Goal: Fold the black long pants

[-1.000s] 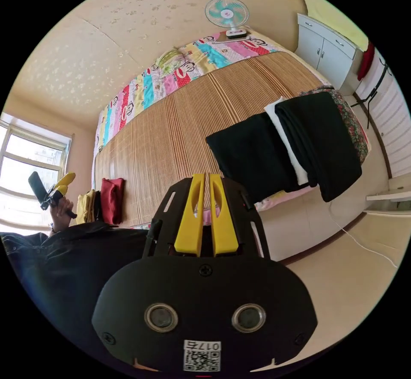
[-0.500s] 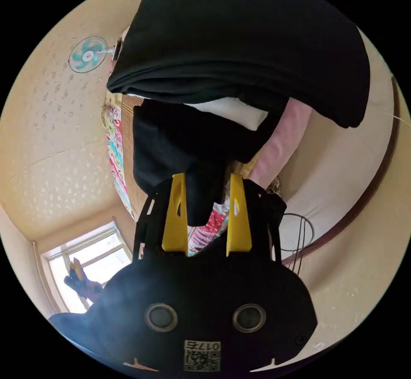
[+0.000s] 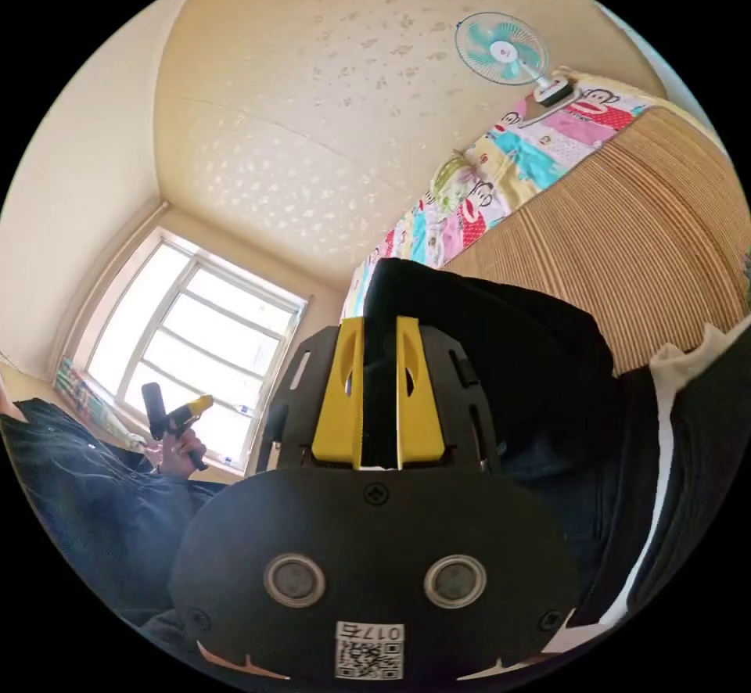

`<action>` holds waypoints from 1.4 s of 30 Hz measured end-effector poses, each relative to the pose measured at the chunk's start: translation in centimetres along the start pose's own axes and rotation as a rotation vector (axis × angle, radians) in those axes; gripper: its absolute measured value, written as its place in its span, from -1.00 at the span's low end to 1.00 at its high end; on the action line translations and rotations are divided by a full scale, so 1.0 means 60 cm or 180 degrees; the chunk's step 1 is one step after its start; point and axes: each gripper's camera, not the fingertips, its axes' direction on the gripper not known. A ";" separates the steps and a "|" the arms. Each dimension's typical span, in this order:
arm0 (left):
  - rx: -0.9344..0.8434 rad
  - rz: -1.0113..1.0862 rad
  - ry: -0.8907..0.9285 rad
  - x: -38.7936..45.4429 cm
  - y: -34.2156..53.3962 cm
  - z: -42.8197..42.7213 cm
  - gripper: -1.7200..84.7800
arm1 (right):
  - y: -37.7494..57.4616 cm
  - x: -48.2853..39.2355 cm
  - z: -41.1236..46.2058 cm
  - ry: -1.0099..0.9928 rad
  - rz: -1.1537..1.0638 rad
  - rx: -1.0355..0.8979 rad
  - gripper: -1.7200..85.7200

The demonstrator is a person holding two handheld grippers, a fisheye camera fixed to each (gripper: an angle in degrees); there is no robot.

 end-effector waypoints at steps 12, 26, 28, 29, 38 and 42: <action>-0.0033 -0.0327 -0.0016 -0.089 0.054 0.115 -0.78 | 0.403 0.165 -0.123 0.1721 0.2495 0.0072 -0.71; -0.0785 0.0135 0.0440 -0.070 -0.012 0.342 -0.73 | 0.469 0.221 -0.122 0.1090 0.2322 0.0582 -0.84; -0.0841 0.0273 0.0689 -0.054 -0.012 0.370 -0.73 | 0.454 0.193 -0.146 0.0519 0.1850 0.0886 -0.87; -0.0871 0.0331 0.0741 -0.047 -0.011 0.379 -0.73 | 0.438 0.178 -0.157 0.0162 0.1571 0.0983 -0.89; -0.1143 0.1468 0.0244 0.105 0.004 0.535 -0.66 | 0.262 0.013 -0.122 -0.0134 -0.0071 0.0054 -0.94; -0.1115 0.1882 -0.0200 0.151 0.029 0.583 -0.64 | 0.254 -0.064 -0.109 -0.0327 -0.0626 -0.0209 -0.94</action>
